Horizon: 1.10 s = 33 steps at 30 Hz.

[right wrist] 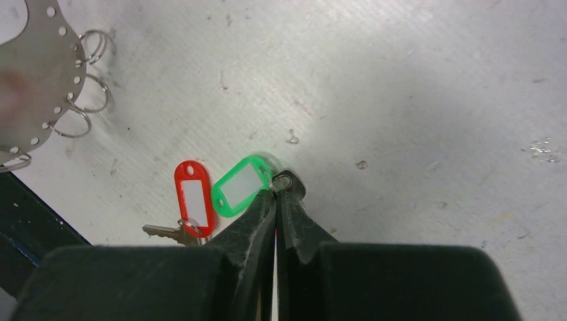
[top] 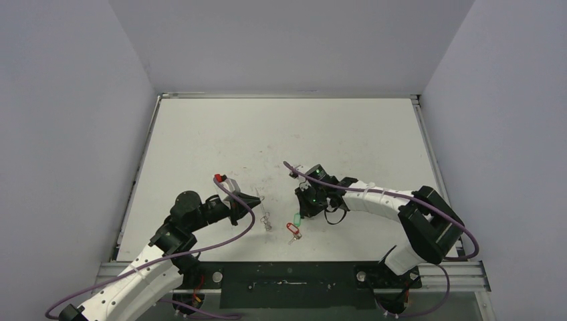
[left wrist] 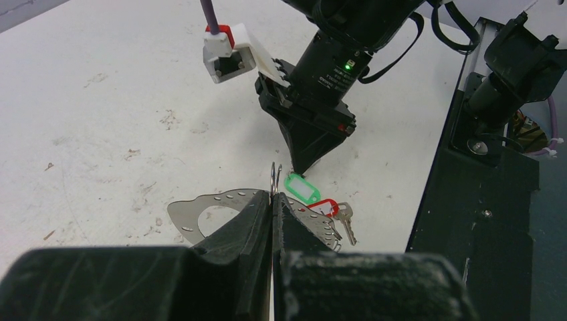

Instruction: Put the keys on the keyring

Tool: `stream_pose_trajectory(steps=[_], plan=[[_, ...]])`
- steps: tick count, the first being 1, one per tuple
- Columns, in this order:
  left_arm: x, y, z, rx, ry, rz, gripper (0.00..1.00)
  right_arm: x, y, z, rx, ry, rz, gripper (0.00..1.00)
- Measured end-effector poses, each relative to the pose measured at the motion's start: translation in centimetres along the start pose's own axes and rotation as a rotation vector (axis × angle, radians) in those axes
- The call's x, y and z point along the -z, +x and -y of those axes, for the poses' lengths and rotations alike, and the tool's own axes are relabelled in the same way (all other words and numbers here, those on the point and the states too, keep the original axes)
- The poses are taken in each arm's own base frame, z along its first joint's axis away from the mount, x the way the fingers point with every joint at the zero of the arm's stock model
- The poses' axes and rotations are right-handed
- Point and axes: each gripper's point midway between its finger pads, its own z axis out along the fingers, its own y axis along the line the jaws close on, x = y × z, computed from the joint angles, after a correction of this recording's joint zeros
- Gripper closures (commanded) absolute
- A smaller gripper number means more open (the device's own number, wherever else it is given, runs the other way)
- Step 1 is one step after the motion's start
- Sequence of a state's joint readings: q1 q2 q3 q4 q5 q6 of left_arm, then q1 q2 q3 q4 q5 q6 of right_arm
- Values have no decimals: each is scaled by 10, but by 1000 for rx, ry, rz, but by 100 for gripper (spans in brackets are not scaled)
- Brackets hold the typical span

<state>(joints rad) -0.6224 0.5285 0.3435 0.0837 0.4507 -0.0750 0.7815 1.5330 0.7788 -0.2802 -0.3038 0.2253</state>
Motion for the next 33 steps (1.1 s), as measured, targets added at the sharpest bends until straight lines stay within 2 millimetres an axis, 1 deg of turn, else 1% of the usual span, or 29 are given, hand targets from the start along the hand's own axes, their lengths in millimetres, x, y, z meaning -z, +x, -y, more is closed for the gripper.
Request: stream_pose_trajectory(steps=[4,9,15,22,28,33], plan=[[0,0,0,0,1,0,100,4,-7,12,-65,0,32,100],[0,0,1,2,2,0,100,19,-15,19,-114,-18,86,100],[0,0,2,10,7,1,100,41,-32,7,-102,-64,171,100],[-3,-2,1,15,12,8,100,67,-48,-7,-64,-109,260,100],[-7,2,2,30,21,-9,100,85,-56,-16,-25,-134,288,100],[-8,5,2,42,25,-17,100,99,-68,-26,13,-169,303,100]])
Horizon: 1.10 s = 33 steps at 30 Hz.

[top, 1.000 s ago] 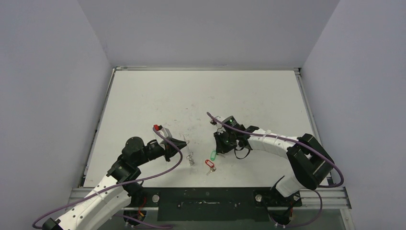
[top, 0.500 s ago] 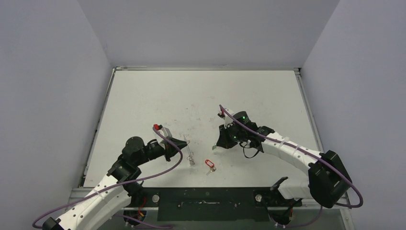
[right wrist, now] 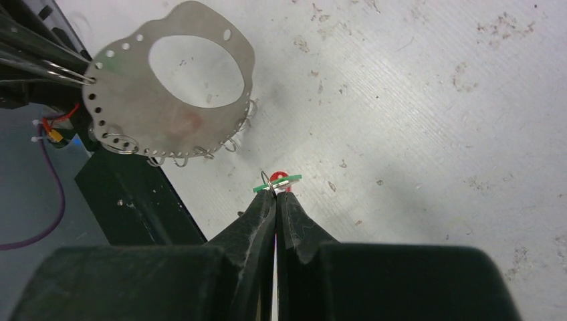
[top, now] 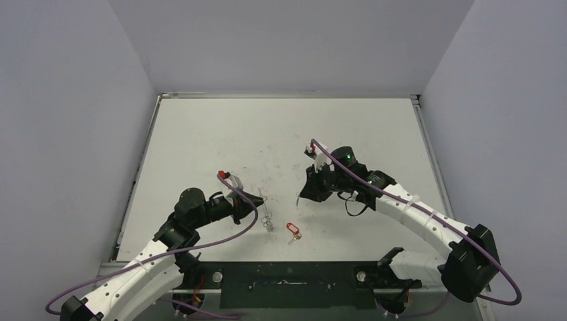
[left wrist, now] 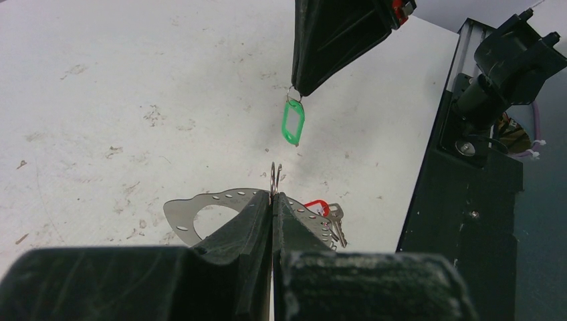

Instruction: Put the keys on the keyring

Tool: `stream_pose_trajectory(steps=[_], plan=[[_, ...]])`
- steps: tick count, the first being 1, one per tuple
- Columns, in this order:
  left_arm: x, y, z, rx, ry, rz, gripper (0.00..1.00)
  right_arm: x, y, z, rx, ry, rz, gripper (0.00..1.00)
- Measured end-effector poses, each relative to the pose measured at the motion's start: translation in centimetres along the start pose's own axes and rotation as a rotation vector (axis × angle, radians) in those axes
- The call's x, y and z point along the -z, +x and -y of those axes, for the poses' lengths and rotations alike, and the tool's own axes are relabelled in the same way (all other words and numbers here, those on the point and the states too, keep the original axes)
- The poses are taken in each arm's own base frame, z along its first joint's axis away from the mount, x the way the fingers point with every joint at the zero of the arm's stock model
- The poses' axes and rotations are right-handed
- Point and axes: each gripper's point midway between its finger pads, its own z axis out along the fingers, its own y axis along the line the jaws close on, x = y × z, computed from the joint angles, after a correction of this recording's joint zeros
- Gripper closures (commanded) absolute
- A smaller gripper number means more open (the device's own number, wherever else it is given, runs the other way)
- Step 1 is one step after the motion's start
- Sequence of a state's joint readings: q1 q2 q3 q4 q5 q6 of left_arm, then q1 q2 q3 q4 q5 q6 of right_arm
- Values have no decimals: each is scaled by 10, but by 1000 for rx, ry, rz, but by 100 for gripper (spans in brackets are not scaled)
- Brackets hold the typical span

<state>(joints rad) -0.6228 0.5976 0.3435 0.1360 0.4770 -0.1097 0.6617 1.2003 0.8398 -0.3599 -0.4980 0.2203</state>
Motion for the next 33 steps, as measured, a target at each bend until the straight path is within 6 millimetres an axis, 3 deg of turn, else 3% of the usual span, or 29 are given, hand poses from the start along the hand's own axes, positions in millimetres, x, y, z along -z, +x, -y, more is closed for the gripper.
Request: stream_pose_trajectory(steps=[4,12,24,33], plan=[[-1,-1,0,9,3,3,100,6,-15,-20,56,-57,14,100],[-3,-5,1,16,5,21,100,9,-31,-79,218,-182,17,100],[-4,-5,1,37,6,22,100,6,-44,-92,244,-207,20,100],[-5,-4,1,53,5,18,100,-11,-44,-96,242,-212,-40,100]])
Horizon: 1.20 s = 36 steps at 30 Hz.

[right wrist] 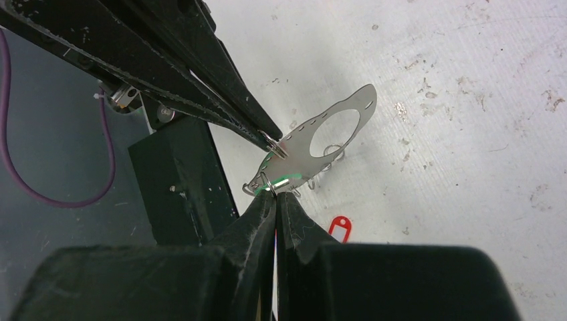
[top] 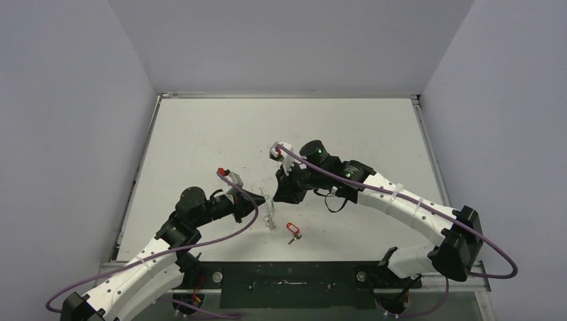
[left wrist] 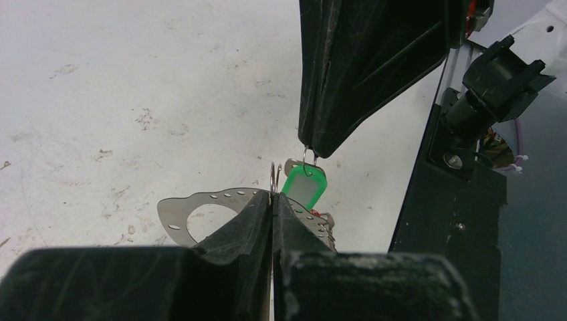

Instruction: Put the keys on the keyring

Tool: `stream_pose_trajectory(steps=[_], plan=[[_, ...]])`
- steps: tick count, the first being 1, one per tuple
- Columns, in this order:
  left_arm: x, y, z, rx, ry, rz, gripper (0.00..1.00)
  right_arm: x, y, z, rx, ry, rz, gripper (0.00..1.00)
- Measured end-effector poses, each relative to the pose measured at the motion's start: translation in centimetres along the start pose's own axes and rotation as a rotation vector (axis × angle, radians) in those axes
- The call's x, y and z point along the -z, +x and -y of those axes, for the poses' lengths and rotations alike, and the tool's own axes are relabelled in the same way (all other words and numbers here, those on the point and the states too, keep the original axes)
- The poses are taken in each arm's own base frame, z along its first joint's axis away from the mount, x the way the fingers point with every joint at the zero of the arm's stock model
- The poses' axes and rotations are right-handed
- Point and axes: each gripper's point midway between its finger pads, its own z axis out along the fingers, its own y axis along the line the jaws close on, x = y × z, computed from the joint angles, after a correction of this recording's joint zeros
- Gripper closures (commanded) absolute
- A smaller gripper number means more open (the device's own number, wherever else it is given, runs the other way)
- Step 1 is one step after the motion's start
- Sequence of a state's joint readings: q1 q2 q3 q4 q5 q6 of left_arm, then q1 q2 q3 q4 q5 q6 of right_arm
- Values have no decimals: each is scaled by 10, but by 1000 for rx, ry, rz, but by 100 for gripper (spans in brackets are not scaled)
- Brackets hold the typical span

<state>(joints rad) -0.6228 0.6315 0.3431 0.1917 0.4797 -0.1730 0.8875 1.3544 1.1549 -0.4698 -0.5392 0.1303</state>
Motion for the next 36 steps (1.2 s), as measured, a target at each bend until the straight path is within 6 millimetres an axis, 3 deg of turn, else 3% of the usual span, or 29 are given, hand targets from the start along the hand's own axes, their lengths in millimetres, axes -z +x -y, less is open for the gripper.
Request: stream_pose_trajectory(steps=[8,27,36], plan=[[0,0,0,0,1,0,100,-2,-6,-9,24,-15,0,100],[0,0,1,0,5,-1,100,-6,-11,3,29,68,2,100],[0,0,1,0,8,-1,100,-7,-15,-4,43,59,7,100]])
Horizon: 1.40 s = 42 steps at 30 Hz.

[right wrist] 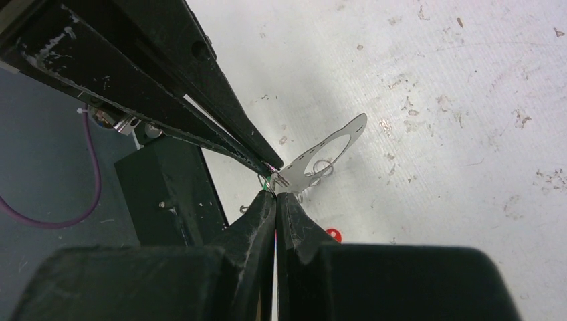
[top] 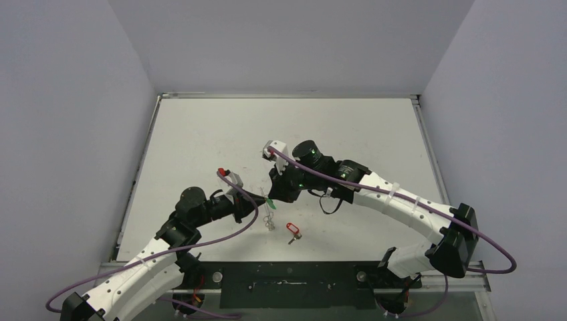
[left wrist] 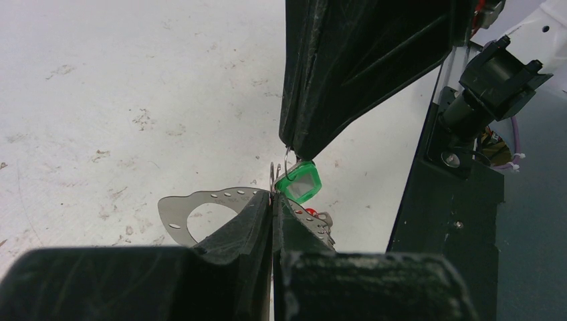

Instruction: Put the keys on the keyring

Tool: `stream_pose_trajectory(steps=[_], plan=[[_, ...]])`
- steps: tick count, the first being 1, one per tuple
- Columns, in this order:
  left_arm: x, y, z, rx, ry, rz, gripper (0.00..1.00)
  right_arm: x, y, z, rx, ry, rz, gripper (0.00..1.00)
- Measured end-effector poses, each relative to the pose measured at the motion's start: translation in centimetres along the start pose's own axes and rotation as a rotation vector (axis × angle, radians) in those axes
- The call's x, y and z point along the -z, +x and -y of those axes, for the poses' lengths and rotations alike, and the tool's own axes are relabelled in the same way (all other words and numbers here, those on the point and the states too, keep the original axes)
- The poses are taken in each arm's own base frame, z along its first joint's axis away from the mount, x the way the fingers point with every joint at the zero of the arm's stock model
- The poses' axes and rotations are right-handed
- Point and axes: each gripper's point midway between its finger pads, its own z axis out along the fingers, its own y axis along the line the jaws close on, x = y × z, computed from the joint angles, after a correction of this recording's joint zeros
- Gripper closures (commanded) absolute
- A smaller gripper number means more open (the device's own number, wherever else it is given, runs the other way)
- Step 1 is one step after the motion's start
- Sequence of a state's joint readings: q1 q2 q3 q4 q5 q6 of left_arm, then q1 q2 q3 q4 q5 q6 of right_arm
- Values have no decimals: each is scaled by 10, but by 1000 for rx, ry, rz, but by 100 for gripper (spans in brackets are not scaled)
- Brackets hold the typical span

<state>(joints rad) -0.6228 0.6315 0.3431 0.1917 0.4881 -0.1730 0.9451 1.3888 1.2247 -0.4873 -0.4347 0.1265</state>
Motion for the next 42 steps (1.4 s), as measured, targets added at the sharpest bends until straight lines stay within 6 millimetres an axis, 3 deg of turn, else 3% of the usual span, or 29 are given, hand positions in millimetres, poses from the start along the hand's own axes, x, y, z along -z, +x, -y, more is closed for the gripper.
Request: stream_pose_trajectory(steps=[10,20,42], plan=[[0,0,1,0,3,-1,100,-3,-6,4,1,26,-1,100],[0,1,1,1,5,-3,100,-7,4,13,-16,71,-45,100],[0,0,2,1,11,-2,100,-7,6,18,-2,97,-49,100]])
